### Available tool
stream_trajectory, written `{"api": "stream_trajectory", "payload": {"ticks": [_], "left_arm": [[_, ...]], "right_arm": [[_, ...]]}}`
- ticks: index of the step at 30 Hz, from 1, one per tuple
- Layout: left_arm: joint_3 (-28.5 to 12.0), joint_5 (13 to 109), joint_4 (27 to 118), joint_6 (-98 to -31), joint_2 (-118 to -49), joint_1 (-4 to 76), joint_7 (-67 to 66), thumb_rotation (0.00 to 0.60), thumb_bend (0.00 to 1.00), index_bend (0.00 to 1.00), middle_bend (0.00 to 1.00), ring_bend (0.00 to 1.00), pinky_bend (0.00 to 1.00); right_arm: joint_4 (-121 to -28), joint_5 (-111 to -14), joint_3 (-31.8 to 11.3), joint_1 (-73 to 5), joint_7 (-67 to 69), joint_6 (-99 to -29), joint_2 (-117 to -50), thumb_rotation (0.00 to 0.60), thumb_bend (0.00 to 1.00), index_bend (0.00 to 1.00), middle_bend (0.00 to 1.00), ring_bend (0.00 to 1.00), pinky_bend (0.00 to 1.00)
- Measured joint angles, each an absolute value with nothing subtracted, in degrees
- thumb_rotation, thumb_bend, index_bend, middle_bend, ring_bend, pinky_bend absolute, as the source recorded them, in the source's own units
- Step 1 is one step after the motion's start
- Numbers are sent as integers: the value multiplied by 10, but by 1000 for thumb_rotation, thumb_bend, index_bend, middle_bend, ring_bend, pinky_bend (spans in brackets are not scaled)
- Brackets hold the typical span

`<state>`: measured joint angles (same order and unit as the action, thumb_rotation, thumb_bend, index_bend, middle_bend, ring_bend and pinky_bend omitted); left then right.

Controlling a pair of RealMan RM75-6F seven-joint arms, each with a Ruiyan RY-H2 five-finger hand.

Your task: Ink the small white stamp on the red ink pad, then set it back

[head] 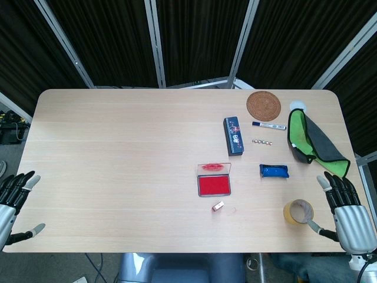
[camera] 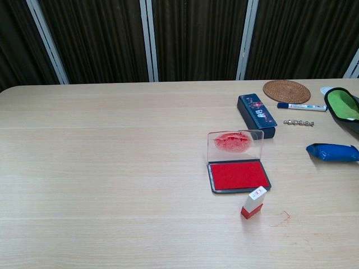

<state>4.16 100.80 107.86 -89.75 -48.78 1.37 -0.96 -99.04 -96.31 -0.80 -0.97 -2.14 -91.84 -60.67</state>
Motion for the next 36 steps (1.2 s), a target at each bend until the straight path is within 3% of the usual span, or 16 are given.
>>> {"api": "stream_trajectory", "payload": {"ticks": [5, 7, 10, 11, 12, 16, 24, 28, 36], "left_arm": [[41, 1006, 1079, -897, -488, 14, -9, 600, 0, 0, 0, 0, 0], [41, 1004, 1080, -896, -487, 14, -9, 600, 0, 0, 0, 0, 0], [38, 1000, 1080, -895, -488, 15, -10, 600, 0, 0, 0, 0, 0], [37, 998, 1080, -894, -489, 16, -11, 600, 0, 0, 0, 0, 0], [35, 994, 1080, -892, -490, 17, -13, 600, 0, 0, 0, 0, 0], [27, 971, 1082, -877, -495, 26, -20, 600, 0, 0, 0, 0, 0], [10, 928, 1087, -837, -516, 46, -67, 600, 0, 0, 0, 0, 0], [4, 915, 1088, -833, -527, 49, -86, 600, 0, 0, 0, 0, 0], [1, 890, 1087, -815, -543, 56, -121, 600, 0, 0, 0, 0, 0]], "right_arm": [[-988, -964, -7, -12, -22, -914, -608, 600, 0, 0, 0, 0, 0], [-990, -961, -11, -17, -24, -909, -604, 600, 0, 0, 0, 78, 60], [-997, -963, -19, -31, -31, -895, -584, 600, 0, 0, 0, 501, 571], [-993, -966, -18, -31, -33, -894, -581, 600, 0, 0, 0, 613, 710], [-988, -968, -17, -31, -36, -894, -583, 600, 0, 0, 0, 677, 770], [-957, -991, -18, -55, -63, -868, -631, 600, 0, 0, 0, 735, 823], [-954, -1008, -19, -156, -117, -699, -670, 600, 0, 5, 7, 786, 889], [-936, -1019, -17, -212, -123, -635, -705, 600, 0, 58, 85, 813, 928], [-881, -1032, -6, -264, -123, -574, -765, 600, 25, 150, 212, 849, 957]]}}
